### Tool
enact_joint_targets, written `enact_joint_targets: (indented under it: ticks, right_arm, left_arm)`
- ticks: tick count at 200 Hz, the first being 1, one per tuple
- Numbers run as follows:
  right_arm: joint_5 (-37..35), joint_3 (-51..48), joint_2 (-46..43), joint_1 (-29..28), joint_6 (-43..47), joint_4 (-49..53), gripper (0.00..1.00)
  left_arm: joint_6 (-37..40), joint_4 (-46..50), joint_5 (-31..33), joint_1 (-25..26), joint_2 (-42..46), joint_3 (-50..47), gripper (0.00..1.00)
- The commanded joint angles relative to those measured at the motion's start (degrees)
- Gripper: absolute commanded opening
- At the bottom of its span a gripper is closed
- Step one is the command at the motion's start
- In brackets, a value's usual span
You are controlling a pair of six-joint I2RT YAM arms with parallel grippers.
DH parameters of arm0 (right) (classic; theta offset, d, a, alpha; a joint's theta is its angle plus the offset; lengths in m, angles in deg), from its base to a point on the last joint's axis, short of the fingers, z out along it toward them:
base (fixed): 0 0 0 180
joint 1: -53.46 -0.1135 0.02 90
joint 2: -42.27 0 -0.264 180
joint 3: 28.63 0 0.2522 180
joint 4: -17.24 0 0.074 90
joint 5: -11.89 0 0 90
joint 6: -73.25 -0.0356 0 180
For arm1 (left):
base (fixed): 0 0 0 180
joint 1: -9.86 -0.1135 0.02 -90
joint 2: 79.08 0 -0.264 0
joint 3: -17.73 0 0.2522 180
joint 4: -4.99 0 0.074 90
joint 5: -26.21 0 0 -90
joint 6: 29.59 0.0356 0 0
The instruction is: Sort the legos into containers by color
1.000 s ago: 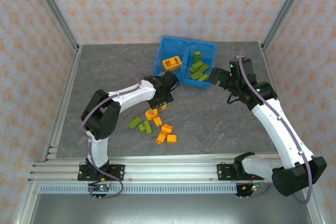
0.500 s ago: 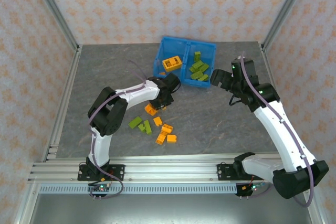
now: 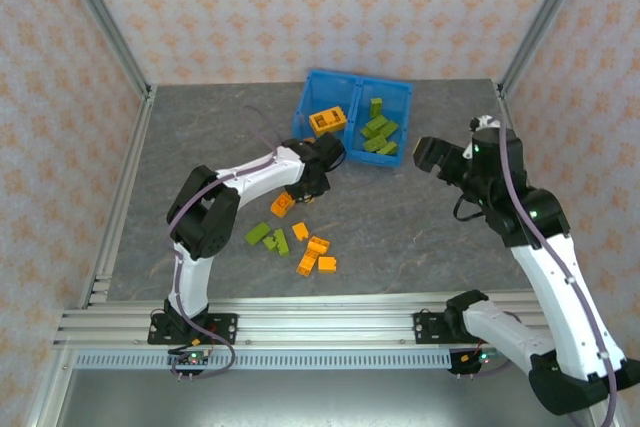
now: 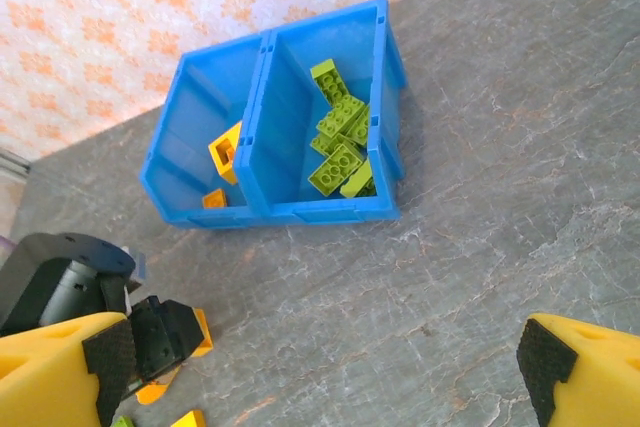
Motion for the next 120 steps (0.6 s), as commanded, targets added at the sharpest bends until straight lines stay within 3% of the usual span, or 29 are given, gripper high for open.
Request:
enact_joint_targets:
  ticks: [1,31,55,87,120]
  right_arm:
    - [-2.1,-2.9,-1.9,0.0,-2.9,0.6,0.99]
    - [-3.0,-3.9,-1.8,0.1,-1.0,-0.9,1.00]
    - [-3.6,-2.9,-0.4,0.1,0.2,-0.5,0.99]
    - [-3.0,-2.4,0.7,0.0,-1.0,-0.6,0.99]
    - [-2.4,0.5,2.8,0.1,-2.1,3.0,0.99]
  left_arm:
    - [7.2,6.0,6.3,0.4,4.6,9.4,0.15]
    - [16.5,10.1,13.1,-1.3,-1.0,26.2,0.15]
    - [21.8,11.8,13.0,-4.6,-10.8,42.1,0.15]
    - [23.2,13.2,7.1,-8.9,-24.3,59.8,0.15]
    - [24.7,4.7,-3.1,-9.9,-27.2,57.6,0.15]
